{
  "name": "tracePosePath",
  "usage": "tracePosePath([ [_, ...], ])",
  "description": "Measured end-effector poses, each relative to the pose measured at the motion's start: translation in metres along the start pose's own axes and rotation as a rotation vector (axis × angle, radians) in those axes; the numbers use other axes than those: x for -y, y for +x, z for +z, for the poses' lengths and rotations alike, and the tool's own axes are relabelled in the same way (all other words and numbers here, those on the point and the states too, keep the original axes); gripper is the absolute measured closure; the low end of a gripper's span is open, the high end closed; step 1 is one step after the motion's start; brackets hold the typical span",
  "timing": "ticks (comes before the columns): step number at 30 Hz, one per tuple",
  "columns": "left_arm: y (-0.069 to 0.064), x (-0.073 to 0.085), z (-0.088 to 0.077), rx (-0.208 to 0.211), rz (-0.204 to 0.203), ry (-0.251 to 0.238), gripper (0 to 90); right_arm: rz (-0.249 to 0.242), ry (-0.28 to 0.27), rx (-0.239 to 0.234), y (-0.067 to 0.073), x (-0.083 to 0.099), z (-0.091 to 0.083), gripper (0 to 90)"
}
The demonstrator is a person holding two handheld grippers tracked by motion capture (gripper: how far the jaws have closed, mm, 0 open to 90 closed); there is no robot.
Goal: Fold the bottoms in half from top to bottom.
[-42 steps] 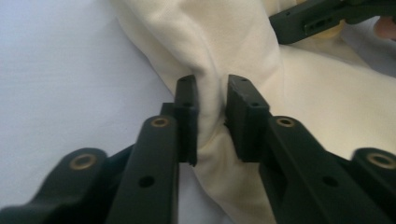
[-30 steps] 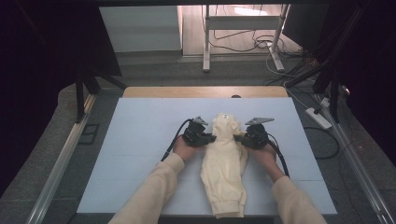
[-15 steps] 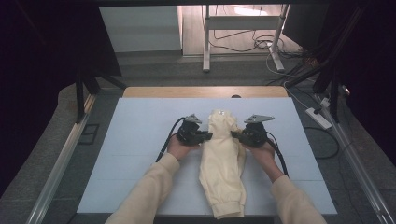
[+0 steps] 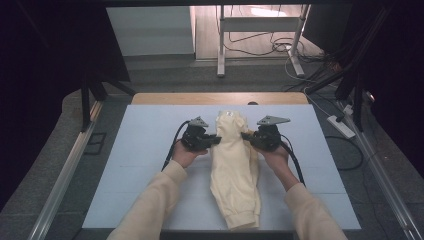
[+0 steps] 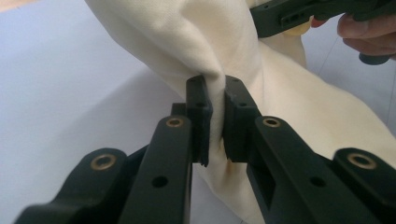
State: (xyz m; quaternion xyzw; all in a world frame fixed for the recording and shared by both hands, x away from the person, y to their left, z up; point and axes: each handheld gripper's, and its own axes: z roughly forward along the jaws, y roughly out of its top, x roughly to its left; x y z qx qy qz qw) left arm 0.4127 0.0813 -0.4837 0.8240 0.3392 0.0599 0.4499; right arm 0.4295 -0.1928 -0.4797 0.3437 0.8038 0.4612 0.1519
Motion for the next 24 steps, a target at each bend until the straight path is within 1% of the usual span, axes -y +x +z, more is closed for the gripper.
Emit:
tracePosePath([
  [4, 0.0, -0.003, -0.005, -0.006, 0.011, -0.006, 81.7, 0.001, -0.016, -0.008, 0.001, -0.003, -0.001, 77.1],
  [6, 0.0, -0.004, -0.007, -0.008, 0.01, -0.012, 81.7, 0.001, -0.022, -0.012, 0.001, -0.005, -0.002, 77.1],
  [11, 0.002, -0.009, -0.012, -0.021, 0.02, -0.012, 81.7, 0.001, -0.038, -0.017, 0.001, -0.01, -0.003, 77.1],
  [14, 0.005, -0.015, -0.017, -0.037, 0.025, -0.013, 81.8, 0.001, -0.055, -0.019, 0.001, -0.015, 0.001, 77.2],
  [16, 0.008, -0.019, -0.023, -0.049, 0.028, -0.021, 81.8, 0.004, -0.066, -0.025, 0.001, -0.022, 0.003, 77.2],
  [20, 0.011, -0.027, -0.034, -0.07, 0.035, -0.048, 81.8, -0.013, -0.1, -0.023, 0.004, -0.036, 0.001, 77.1],
  [22, 0.011, -0.028, -0.035, -0.074, 0.037, -0.05, 81.7, -0.017, -0.109, -0.022, 0.004, -0.039, 0.001, 77.1],
  [24, 0.012, -0.025, -0.033, -0.074, 0.037, -0.041, 81.7, -0.019, -0.1, -0.022, 0.004, -0.038, 0.003, 77.1],
])
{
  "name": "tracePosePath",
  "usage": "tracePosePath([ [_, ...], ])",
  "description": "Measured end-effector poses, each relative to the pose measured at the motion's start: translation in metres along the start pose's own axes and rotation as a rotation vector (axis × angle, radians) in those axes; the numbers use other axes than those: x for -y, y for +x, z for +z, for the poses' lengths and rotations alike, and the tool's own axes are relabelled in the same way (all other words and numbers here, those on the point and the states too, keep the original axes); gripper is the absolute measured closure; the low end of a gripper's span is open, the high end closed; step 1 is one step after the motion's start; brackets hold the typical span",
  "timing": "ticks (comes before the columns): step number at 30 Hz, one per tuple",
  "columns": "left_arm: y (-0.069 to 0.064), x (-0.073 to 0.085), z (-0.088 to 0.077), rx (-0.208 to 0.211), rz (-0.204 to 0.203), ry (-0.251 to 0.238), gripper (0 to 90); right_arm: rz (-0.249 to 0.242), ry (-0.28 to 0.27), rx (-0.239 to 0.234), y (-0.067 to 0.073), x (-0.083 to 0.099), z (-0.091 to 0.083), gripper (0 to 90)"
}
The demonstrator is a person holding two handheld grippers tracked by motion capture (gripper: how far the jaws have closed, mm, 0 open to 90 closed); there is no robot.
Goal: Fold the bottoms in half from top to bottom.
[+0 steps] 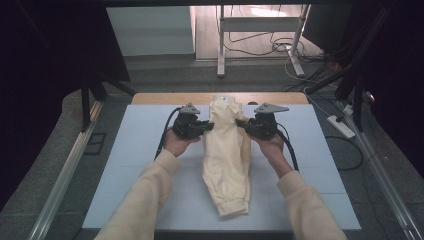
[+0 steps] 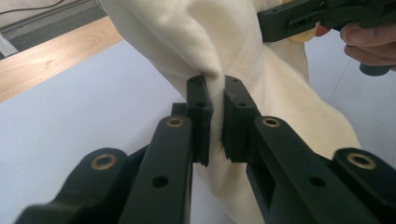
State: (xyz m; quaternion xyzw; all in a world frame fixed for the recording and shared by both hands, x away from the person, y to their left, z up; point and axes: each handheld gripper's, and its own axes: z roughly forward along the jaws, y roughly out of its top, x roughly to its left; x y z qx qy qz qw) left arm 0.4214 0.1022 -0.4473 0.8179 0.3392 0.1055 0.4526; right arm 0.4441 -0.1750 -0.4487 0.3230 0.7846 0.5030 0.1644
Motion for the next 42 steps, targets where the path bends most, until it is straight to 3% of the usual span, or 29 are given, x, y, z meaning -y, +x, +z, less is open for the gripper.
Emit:
tracePosePath([
  [10, 0.002, 0.009, 0.009, 0.016, -0.012, 0.012, 81.6, 0.025, 0.029, -0.017, -0.004, 0.013, 0.004, 76.9],
  [28, -0.002, 0.024, 0.012, 0.03, 0.003, -0.003, 81.4, 0.018, 0.051, -0.032, -0.002, 0.026, 0.004, 76.7],
  [42, -0.012, 0.032, 0.004, 0.052, 0.023, -0.019, 81.4, -0.003, 0.047, -0.048, 0.007, 0.03, -0.006, 76.7],
])
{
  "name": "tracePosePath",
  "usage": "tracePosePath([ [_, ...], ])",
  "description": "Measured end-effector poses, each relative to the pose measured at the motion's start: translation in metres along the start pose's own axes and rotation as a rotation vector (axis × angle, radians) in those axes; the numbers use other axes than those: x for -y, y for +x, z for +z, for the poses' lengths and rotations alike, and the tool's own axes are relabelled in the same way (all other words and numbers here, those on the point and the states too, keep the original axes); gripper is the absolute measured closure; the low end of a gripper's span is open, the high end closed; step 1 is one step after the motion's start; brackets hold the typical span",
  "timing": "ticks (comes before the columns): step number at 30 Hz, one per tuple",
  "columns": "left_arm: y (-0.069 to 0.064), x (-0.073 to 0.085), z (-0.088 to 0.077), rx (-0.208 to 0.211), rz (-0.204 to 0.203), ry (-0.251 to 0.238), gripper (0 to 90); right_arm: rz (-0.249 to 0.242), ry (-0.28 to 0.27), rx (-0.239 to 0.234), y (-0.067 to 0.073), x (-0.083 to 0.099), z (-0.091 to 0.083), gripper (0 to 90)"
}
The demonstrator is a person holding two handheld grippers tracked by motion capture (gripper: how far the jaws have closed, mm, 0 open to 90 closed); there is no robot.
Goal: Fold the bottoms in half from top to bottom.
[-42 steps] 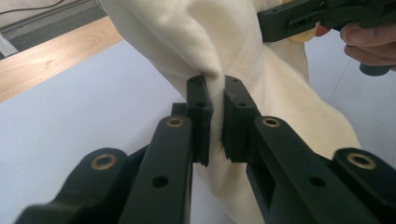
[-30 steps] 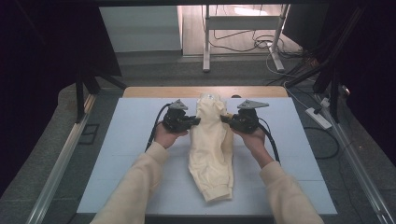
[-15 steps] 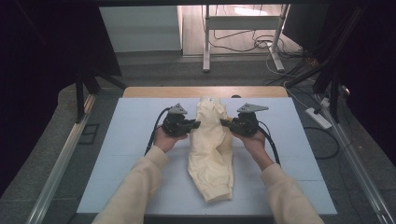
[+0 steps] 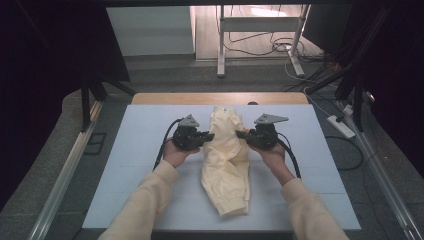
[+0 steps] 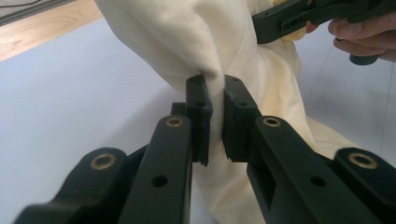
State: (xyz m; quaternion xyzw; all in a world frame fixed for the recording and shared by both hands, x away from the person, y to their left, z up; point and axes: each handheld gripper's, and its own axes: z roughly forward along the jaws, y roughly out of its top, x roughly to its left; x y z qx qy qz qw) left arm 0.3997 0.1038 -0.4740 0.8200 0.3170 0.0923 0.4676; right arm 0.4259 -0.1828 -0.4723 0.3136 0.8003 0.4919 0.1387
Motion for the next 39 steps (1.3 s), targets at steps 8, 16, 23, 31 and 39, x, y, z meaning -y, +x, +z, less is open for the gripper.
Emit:
tracePosePath([
  [8, -0.013, 0.007, -0.006, 0.01, 0.027, -0.003, 81.3, -0.009, -0.004, -0.024, 0.007, 0.007, -0.009, 76.7],
  [16, -0.02, 0.015, -0.01, 0.023, 0.027, -0.012, 81.2, -0.018, -0.007, -0.036, 0.015, 0.012, -0.016, 76.7],
  [23, -0.025, 0.021, -0.012, 0.035, 0.029, -0.013, 81.0, -0.032, -0.005, -0.047, 0.019, 0.017, -0.02, 76.6],
  [31, -0.027, 0.024, -0.013, 0.035, 0.019, -0.011, 81.0, -0.036, -0.006, -0.053, 0.024, 0.019, -0.022, 76.6],
  [39, -0.031, 0.027, -0.016, 0.034, 0.014, -0.011, 80.8, -0.035, -0.008, -0.068, 0.027, 0.021, -0.026, 76.4],
])
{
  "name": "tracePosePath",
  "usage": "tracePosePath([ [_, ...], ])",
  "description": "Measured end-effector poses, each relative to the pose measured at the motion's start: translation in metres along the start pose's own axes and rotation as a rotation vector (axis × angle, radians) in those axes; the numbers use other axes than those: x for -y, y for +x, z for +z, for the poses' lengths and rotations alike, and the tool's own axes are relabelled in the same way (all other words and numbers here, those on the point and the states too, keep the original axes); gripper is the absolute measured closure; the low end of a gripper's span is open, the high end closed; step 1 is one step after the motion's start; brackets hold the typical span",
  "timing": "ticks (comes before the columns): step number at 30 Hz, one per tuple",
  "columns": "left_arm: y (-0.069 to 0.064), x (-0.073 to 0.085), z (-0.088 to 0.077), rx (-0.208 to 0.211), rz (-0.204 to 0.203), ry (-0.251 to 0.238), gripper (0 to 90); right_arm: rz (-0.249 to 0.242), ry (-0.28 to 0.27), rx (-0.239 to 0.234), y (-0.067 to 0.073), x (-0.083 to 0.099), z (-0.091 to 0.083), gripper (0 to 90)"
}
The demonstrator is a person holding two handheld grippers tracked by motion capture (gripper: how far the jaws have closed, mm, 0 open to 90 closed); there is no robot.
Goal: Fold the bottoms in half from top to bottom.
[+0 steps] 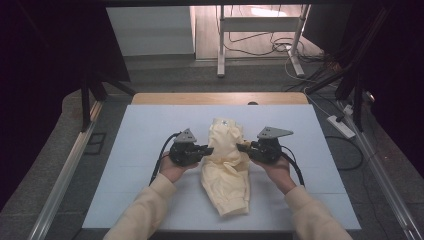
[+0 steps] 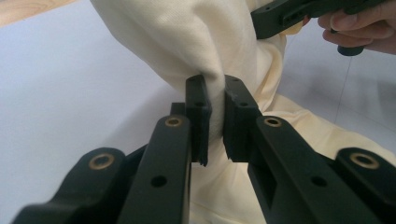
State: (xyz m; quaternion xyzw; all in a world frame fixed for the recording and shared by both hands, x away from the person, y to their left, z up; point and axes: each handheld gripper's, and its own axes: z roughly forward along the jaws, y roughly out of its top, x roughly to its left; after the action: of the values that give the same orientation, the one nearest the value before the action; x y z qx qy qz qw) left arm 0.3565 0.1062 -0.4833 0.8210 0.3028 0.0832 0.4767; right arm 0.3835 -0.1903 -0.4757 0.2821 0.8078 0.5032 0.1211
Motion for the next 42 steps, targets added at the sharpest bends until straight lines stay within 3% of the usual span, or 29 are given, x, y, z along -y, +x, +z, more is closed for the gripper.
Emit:
tracePosePath([
  [29, -0.024, 0.021, -0.007, 0.041, 0.025, 0.045, 79.3, -0.022, 0.034, -0.046, 0.021, 0.022, -0.016, 75.7],
  [42, -0.027, 0.026, -0.008, 0.051, 0.02, 0.062, 73.4, -0.03, 0.045, -0.045, 0.028, 0.032, -0.017, 74.2],
])
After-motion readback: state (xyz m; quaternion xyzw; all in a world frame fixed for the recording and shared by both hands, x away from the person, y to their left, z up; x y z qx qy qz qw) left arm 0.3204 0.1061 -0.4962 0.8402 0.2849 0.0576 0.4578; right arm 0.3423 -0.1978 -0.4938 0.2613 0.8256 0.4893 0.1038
